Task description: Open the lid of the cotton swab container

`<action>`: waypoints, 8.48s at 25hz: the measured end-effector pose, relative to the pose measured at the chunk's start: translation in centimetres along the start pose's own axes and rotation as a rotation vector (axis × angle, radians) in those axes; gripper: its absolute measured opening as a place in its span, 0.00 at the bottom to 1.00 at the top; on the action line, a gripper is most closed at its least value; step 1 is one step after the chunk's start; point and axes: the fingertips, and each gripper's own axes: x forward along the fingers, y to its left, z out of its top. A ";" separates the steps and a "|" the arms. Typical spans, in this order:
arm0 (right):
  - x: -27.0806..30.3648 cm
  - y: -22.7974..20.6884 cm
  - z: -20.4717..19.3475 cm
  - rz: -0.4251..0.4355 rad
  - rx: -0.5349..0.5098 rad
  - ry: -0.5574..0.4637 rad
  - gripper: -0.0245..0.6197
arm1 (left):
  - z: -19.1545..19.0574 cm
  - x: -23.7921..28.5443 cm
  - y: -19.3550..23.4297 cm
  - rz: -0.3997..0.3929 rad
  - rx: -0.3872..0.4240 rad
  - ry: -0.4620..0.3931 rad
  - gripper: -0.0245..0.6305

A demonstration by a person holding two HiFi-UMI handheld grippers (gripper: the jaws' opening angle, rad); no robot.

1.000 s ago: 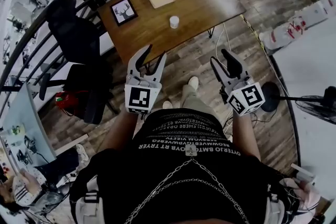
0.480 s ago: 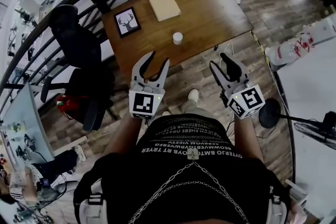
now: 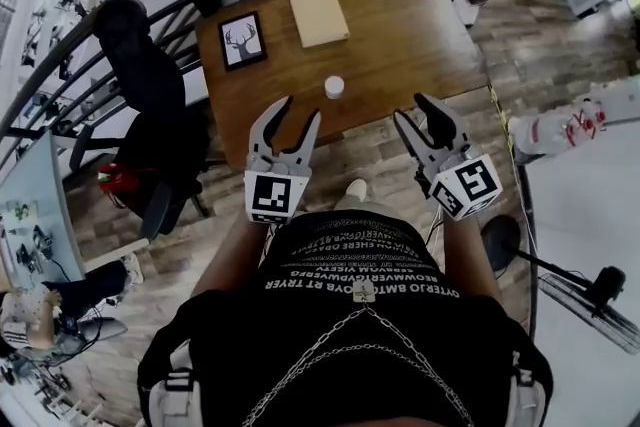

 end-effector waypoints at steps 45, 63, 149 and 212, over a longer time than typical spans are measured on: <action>7.6 -8.1 -13.2 0.213 0.142 0.235 0.32 | -31.7 17.2 -2.9 0.031 -0.085 0.376 0.47; 9.0 -7.6 -14.0 0.192 0.184 0.249 0.32 | -35.0 21.9 -2.7 -0.020 -0.061 0.489 0.46; 3.7 2.0 -2.2 0.537 -0.090 0.167 0.41 | -2.1 8.0 -11.9 -0.492 0.106 0.561 0.43; 4.3 1.6 1.8 0.597 0.043 -0.050 0.32 | -1.6 3.2 -16.2 -0.794 0.250 0.545 0.43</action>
